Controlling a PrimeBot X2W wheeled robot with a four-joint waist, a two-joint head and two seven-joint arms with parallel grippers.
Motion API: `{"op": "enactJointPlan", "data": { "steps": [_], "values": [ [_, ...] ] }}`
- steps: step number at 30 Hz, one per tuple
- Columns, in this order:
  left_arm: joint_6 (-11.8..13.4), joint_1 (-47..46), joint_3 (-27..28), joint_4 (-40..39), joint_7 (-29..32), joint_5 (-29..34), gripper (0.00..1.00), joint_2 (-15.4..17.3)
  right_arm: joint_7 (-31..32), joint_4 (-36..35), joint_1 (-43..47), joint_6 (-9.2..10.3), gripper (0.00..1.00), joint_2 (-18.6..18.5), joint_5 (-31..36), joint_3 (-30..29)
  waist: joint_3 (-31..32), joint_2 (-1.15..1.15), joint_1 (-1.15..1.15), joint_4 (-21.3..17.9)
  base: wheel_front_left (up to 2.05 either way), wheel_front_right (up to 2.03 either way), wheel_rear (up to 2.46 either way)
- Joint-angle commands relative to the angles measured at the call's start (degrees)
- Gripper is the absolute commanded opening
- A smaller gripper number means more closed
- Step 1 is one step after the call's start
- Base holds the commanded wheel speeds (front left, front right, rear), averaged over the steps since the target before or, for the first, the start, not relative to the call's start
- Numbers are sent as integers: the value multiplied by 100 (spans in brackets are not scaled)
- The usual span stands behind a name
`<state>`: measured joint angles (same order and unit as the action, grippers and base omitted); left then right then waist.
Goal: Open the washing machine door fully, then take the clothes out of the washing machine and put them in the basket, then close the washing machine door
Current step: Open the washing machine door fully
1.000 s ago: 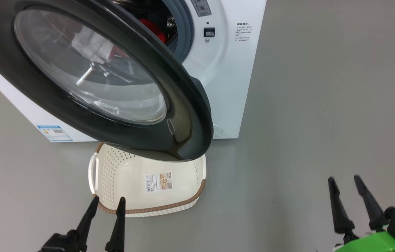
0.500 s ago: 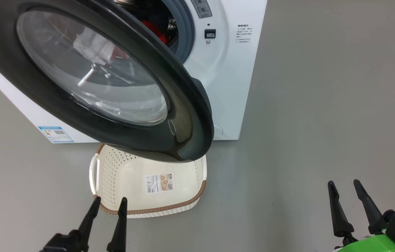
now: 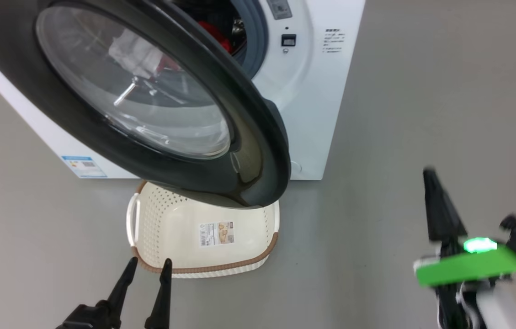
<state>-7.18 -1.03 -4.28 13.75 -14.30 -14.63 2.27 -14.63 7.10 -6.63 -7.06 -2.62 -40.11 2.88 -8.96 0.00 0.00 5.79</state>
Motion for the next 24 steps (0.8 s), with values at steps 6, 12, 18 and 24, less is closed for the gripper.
{"op": "enactJointPlan", "data": {
  "steps": [6, 12, 18, 24],
  "values": [
    [-31, -157, 42, -104, -70, -65, 100, 61, -37, -176, -1039, -43, 0, -63, -1583, 455, -134, 0, 0, 251, 0, 0, 0],
    [-31, -255, -92, -61, -70, -155, 100, 61, 280, 9, -1863, -43, 0, -495, -3983, 1097, -258, 0, 0, 464, 0, 0, 0],
    [-31, -326, -149, -2, -70, -225, 100, 61, 1500, 328, -2411, -43, 0, -794, -5200, 1193, -332, 0, 0, 608, 0, 0, 0],
    [-31, -379, -260, 30, -70, -287, 100, 61, 3269, 1183, -2952, -43, 0, -918, -6054, 1196, -389, 0, 0, 756, 0, 0, 0]
  ]
}}
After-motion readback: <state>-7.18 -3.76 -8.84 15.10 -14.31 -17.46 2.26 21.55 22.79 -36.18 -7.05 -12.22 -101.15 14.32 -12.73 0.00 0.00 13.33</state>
